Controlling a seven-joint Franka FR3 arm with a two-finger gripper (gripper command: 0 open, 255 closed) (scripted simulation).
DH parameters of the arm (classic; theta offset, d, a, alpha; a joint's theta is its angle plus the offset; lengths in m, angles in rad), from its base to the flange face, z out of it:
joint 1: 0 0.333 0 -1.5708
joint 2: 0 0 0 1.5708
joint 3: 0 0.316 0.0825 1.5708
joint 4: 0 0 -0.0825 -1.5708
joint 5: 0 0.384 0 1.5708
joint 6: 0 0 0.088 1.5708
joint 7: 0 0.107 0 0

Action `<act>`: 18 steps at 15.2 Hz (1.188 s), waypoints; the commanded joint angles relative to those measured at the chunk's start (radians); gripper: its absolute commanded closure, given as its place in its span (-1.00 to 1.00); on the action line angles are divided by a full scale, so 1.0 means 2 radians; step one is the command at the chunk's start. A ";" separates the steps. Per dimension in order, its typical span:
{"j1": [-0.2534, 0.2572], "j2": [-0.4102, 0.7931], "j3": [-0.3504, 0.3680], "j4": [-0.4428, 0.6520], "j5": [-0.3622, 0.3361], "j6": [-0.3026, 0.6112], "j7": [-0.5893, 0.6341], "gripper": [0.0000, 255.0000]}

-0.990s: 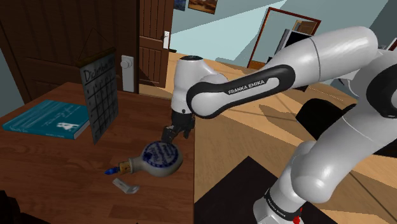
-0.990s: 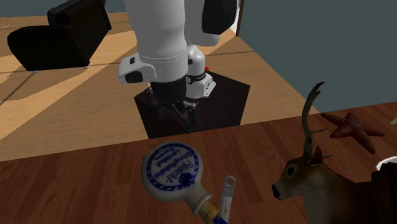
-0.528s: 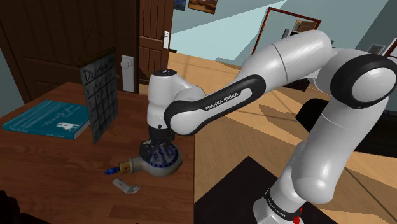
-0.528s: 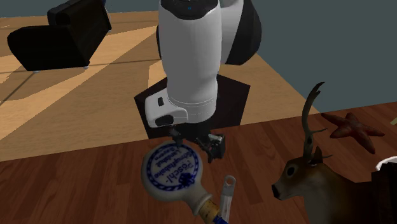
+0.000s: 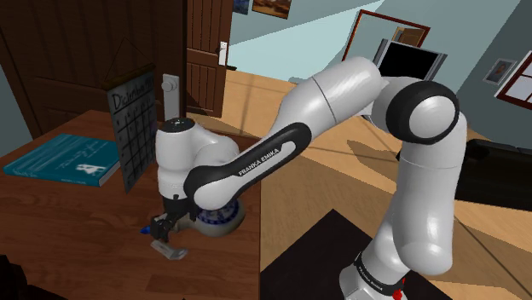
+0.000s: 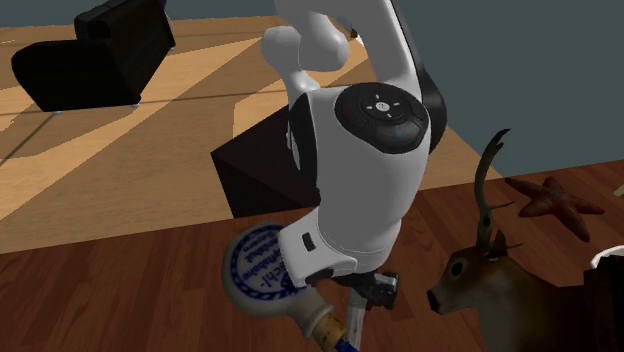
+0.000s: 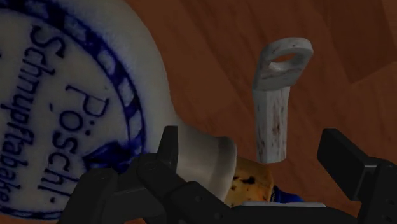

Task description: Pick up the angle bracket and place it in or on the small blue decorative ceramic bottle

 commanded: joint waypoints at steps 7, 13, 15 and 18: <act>0.031 0.073 -0.012 0.049 -0.036 0.020 0.023 -1.00; 0.034 0.085 -0.017 0.048 -0.042 0.032 0.027 -1.00; 0.034 0.085 -0.017 0.048 -0.042 0.032 0.027 -1.00; 0.034 0.085 -0.017 0.048 -0.042 0.032 0.027 -1.00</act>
